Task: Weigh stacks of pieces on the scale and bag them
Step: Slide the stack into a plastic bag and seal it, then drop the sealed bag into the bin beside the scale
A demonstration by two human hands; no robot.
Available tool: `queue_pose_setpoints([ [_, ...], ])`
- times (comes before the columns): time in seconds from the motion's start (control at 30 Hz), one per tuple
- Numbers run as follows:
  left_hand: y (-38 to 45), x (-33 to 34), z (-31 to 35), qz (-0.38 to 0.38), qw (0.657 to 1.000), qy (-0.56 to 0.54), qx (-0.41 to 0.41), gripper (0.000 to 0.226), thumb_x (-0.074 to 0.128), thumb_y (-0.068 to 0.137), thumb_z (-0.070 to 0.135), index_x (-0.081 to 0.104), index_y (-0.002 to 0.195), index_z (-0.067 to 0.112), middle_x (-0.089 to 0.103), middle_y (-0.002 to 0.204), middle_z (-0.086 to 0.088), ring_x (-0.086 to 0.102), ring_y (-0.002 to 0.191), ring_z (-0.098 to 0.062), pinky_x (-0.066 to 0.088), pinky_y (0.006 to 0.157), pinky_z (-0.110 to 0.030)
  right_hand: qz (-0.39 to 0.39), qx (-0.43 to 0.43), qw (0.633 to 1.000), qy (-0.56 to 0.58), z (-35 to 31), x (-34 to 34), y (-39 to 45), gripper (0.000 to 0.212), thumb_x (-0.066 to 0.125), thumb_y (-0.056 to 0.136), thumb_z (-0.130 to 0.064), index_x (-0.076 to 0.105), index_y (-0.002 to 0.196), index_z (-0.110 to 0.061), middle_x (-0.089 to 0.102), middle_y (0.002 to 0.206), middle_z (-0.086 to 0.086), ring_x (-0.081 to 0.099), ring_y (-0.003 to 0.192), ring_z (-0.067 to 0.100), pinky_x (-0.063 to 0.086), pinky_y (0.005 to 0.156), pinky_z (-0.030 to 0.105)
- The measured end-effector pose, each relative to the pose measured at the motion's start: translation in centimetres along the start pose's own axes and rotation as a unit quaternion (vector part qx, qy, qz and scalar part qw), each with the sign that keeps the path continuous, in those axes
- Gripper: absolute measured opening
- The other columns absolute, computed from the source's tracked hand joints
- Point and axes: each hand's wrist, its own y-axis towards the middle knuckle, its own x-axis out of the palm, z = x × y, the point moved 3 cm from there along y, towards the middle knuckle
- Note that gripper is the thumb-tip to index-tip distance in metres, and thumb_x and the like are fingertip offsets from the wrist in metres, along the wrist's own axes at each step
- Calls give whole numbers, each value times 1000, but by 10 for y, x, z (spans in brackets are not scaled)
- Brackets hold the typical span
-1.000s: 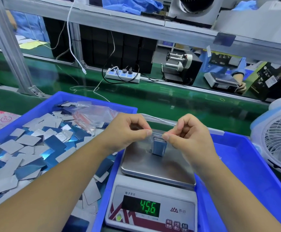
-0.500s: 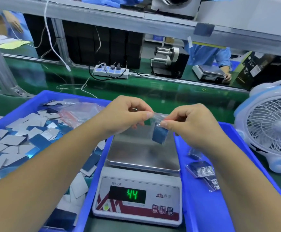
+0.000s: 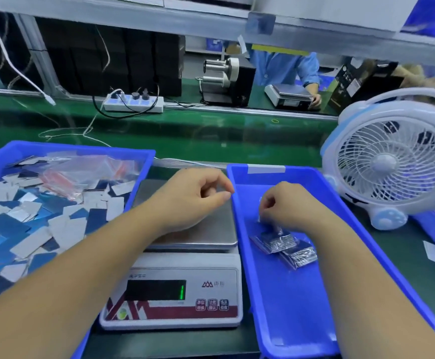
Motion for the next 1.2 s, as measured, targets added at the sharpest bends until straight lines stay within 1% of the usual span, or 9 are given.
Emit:
queue_pose_setpoints([
  [0.07, -2, -1, -1, 4, 1000, -1, 0, 9, 65, 93, 18, 71, 91, 25, 46, 54, 16, 41, 53, -4, 33, 54, -15, 31, -11, 999, 19, -4, -2, 0, 19, 61, 79, -11, 69, 64, -19, 67, 66, -10, 60, 67, 5, 45, 52, 22],
  [0.23, -4, -2, -6, 0, 1000, -5, -5, 12, 65, 93, 17, 70, 90, 28, 47, 56, 15, 41, 54, -4, 33, 55, -15, 26, -30, 998, 51, -17, 3, -1, 16, 63, 83, -14, 70, 71, -22, 67, 69, -12, 62, 70, 5, 46, 54, 21],
  [0.33, -5, -5, -6, -11, 1000, -11, -9, 13, 65, 93, 17, 70, 90, 29, 48, 56, 16, 42, 54, -3, 34, 55, -14, 24, -38, 998, 42, -23, 3, -1, 16, 64, 84, -16, 70, 72, -23, 67, 69, -13, 61, 68, 3, 42, 52, 20],
  [0.43, -6, -13, -5, -37, 999, -3, -16, 13, 65, 94, 19, 68, 93, 32, 49, 57, 19, 44, 55, -2, 36, 56, -15, 42, -32, 998, 22, -22, -5, -1, 16, 64, 85, -15, 69, 72, -24, 66, 70, -15, 60, 72, 3, 47, 57, 22],
  [0.57, -9, -32, -12, -66, 997, 0, -48, 11, 65, 94, 23, 67, 95, 33, 51, 61, 18, 45, 56, -3, 38, 57, -15, 77, -57, 995, 5, -29, -13, 0, 18, 65, 84, -15, 67, 70, -26, 63, 68, -18, 56, 69, -2, 45, 57, 20],
  [0.67, -15, -41, -22, -52, 997, -11, -61, 10, 65, 94, 21, 68, 95, 31, 51, 60, 17, 45, 55, -5, 38, 55, -14, 92, -29, 994, -47, -23, -16, 7, 18, 66, 83, -17, 62, 69, -28, 62, 71, -14, 55, 68, 4, 44, 56, 27],
  [0.8, -23, -47, -33, -36, 996, -20, -75, 11, 64, 94, 21, 69, 94, 31, 51, 61, 16, 45, 55, -6, 38, 54, -14, 40, 20, 996, -76, -13, -6, 9, 13, 66, 86, -22, 62, 74, -26, 65, 83, -6, 57, 77, 14, 47, 65, 31],
  [1.03, -32, -76, -51, -50, 989, 40, -136, 8, 63, 93, 27, 67, 89, 32, 56, 57, 18, 50, 54, -3, 39, 52, -11, 105, -113, 984, -93, -89, -4, -12, 16, 55, 89, -32, 62, 76, -25, 64, 72, -9, 58, 74, 16, 54, 67, 35],
  [1.2, -55, -116, -85, -24, 954, 169, -247, 10, 61, 88, 21, 64, 84, 29, 61, 71, 13, 57, 65, -7, 43, 57, -23, 51, -214, 970, -105, -154, 12, -28, 16, 51, 89, -38, 59, 82, -25, 64, 78, -8, 59, 78, 20, 54, 68, 37],
])
